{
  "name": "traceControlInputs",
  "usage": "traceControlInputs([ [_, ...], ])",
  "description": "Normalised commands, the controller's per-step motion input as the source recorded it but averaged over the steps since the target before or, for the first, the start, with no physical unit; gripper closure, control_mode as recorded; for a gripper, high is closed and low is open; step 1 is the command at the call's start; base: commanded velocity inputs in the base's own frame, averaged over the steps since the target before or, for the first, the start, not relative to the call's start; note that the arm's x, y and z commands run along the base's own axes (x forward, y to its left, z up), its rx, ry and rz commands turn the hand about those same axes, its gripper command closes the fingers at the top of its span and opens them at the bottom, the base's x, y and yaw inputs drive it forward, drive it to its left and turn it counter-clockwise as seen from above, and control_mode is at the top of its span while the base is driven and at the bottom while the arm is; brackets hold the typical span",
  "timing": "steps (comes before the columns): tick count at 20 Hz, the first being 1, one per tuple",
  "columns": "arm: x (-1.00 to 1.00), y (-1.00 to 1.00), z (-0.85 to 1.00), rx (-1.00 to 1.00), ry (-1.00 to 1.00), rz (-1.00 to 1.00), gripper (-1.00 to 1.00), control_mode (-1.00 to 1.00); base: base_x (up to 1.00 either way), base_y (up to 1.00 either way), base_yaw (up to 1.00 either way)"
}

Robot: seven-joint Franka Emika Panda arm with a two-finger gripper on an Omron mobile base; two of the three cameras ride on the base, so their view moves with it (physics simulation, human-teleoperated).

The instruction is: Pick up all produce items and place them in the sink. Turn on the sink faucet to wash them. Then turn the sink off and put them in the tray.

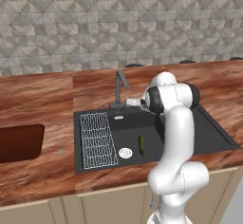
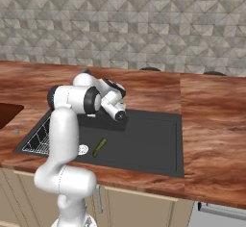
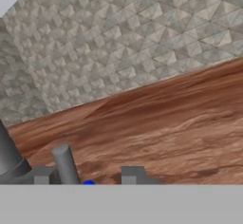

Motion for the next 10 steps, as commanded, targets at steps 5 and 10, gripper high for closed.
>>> traceControlInputs([
  [5,0.05,-0.59,-0.25,0.09,0.09,0.00,1.00,-1.00,0.00,0.00,0.00],
  [10,0.08,-0.54,-0.26,0.08,0.09,0.00,1.00,-1.00,0.00,0.00,0.00],
])
